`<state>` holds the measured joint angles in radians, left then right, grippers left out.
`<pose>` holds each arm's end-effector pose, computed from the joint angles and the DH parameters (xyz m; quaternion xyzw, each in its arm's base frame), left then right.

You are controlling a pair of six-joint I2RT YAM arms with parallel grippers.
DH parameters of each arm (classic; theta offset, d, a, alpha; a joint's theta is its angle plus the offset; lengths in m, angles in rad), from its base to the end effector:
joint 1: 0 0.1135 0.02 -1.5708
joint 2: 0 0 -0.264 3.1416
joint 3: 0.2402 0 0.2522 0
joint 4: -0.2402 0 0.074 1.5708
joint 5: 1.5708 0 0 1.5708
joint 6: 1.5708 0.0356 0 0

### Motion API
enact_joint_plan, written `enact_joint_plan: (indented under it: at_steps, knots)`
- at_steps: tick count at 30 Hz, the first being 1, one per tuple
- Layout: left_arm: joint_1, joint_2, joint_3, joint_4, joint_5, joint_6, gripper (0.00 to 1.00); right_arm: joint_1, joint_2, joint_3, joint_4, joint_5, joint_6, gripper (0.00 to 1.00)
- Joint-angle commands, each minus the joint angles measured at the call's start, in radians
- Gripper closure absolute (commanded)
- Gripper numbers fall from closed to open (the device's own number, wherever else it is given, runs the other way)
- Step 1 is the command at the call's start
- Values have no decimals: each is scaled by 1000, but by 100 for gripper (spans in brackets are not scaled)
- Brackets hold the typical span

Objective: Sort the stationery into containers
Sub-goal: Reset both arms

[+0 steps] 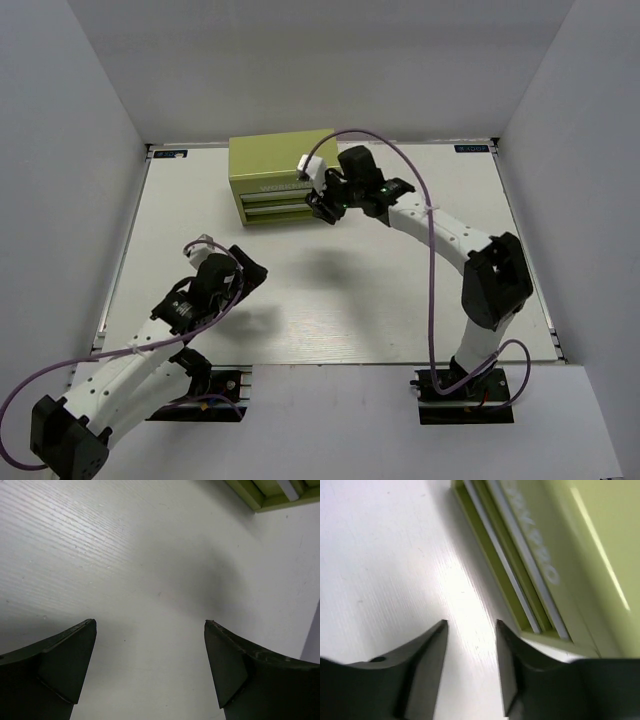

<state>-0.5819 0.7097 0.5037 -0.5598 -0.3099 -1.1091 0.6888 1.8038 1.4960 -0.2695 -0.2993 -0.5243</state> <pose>0.1309 -0.0731 0.2194 -0.2952 0.8619 -0.1954 0.3630 0.3200 0.2770 0.2944 -0.5539 0.6737 0.1693 0.4589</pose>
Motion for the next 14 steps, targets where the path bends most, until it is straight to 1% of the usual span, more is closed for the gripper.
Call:
enact_joint_plan:
  at_steps: [1, 2, 4, 5, 7, 8, 9, 10, 12, 14]
  knots:
    - [2, 57, 73, 78, 34, 141, 1, -55, -47, -14, -77, -16, 168, 49]
    - [2, 72, 85, 78, 34, 165, 1, -67, -52, -17, -94, -3, 187, 45]
    - [2, 117, 119, 109, 61, 208, 1, -84, -93, -37, -85, 37, 224, 44]
    - [-7, 129, 119, 121, 74, 257, 1, -100, -124, -75, -77, 55, 245, 42]
    - [-7, 152, 142, 159, 84, 288, 1, -113, -193, -111, -30, 60, 259, 35]
    - [-18, 171, 142, 173, 100, 311, 1, -126, -214, -182, 10, 63, 273, 25]
    - [-18, 171, 142, 185, 123, 321, 1, -133, -237, -210, 56, 69, 289, 16]
    - [-18, 184, 142, 210, 133, 321, 1, -133, -301, -239, 102, 74, 290, 16]
    - [-18, 194, 142, 231, 159, 330, 1, -144, -339, -322, 140, 106, 315, 10]
    - [-18, 194, 142, 250, 173, 330, 1, -149, -380, -355, 170, 143, 363, 10]
